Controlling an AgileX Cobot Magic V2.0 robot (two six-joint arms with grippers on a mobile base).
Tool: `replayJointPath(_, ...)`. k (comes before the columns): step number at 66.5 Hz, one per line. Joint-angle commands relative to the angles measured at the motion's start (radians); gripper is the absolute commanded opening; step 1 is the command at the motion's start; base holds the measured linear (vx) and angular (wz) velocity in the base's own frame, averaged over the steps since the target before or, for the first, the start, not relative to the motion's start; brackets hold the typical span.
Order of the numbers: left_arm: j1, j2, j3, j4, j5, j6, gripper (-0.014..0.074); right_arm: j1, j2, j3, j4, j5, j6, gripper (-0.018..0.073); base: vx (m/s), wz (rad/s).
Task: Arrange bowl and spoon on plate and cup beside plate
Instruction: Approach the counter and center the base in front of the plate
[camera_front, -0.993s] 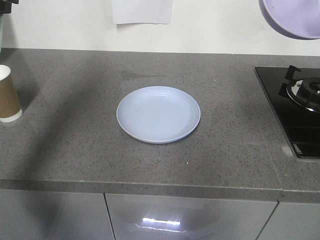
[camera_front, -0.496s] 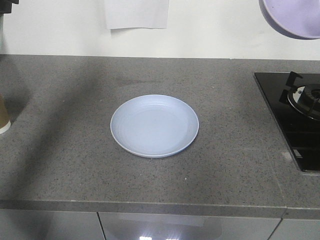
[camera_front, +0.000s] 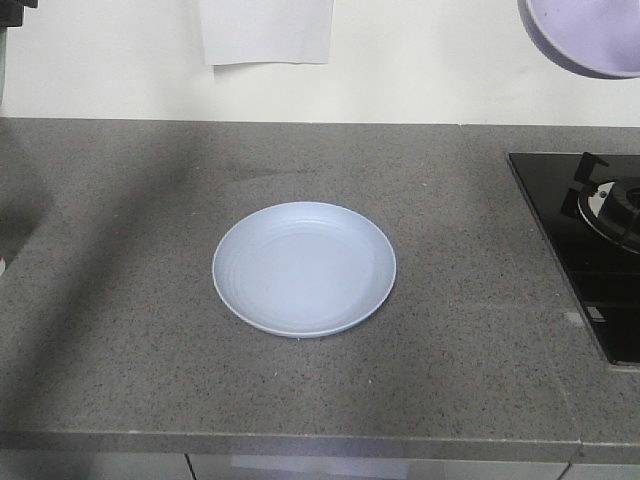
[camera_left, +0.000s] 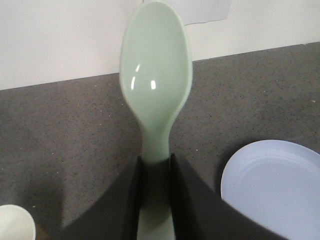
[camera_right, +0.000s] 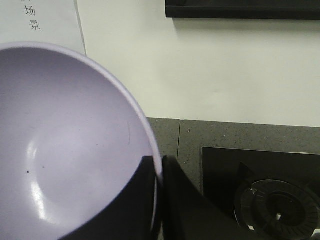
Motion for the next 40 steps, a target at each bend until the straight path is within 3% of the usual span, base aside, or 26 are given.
replayJointPath(1,-0.005,-0.029,-0.032,-0.009,-0.064,0.0,-0.0006,-0.006,-0.018,-0.027,-0.003,-0.079,-0.01,-0.0011,0.07,-0.01)
replayJointPath(40,-0.005,-0.029,-0.032,-0.009,-0.064,0.0,-0.0006,-0.006,-0.018,-0.027,-0.003,-0.079,-0.01,-0.0011,0.07,-0.02)
